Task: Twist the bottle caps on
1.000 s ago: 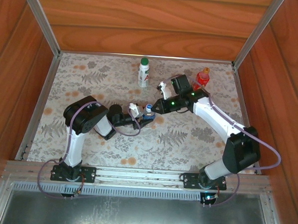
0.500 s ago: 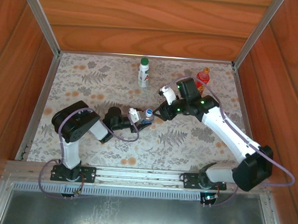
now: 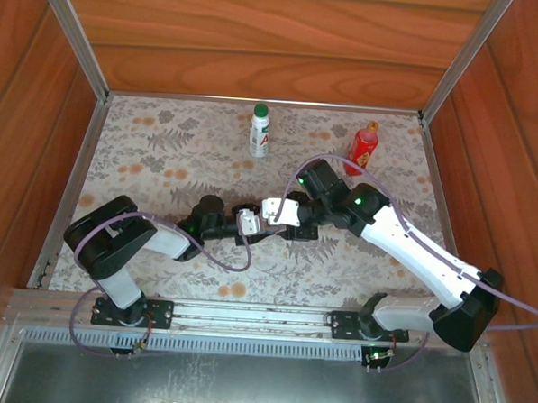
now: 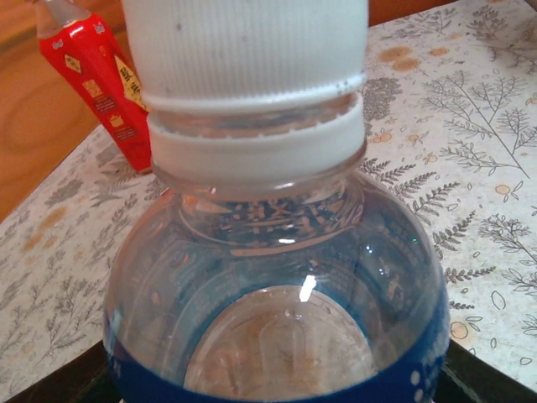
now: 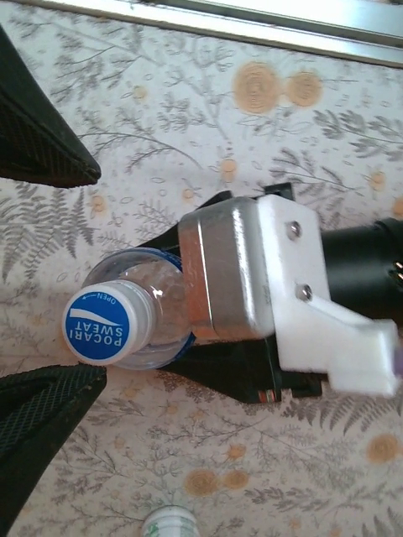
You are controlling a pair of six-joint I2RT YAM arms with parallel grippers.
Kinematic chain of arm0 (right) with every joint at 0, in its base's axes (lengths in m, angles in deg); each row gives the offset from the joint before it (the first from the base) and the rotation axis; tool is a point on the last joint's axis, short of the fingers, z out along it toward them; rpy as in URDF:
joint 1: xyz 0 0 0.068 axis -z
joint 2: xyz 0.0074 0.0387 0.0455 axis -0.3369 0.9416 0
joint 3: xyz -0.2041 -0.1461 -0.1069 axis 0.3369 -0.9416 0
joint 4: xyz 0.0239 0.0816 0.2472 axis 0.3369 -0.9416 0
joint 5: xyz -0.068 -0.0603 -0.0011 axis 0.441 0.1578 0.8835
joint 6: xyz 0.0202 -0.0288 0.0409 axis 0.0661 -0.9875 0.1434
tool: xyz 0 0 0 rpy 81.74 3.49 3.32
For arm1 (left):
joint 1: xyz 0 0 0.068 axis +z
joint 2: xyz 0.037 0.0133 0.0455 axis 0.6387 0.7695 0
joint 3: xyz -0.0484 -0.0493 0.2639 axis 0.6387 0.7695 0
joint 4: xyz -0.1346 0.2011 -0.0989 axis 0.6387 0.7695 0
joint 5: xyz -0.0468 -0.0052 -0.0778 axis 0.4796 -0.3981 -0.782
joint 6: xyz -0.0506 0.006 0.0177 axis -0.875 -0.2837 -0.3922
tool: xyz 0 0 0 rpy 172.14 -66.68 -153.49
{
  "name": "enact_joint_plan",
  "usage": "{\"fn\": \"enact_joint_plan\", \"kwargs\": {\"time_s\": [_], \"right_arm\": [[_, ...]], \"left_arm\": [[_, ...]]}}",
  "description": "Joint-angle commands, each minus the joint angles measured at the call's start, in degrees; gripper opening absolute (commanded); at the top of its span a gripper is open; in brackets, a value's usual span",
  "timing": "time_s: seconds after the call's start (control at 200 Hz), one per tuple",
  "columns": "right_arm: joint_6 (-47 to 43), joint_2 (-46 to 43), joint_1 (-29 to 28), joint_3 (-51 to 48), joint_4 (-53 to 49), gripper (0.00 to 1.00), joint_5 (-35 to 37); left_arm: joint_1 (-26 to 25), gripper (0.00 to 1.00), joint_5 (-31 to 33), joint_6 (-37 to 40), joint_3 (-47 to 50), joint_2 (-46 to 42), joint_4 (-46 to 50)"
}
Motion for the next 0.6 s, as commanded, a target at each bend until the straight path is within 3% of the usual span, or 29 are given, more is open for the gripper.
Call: {"fn": "enact_joint_plan", "kwargs": {"time_s": [0.0, 0.595], "right_arm": [[-6.9, 2.2, -1.0, 2.2, -3.9, 0.58, 4.1], [-5.7, 7.6, -1.3, 4.6, -4.1, 0.44, 3.7]], "left_arm": [[-0.8, 0.61, -2.1, 2.4, 0.4, -1.0, 2.3], [-1.8, 0.61, -0.8, 5.2, 0.8, -2.1, 4.1]]}}
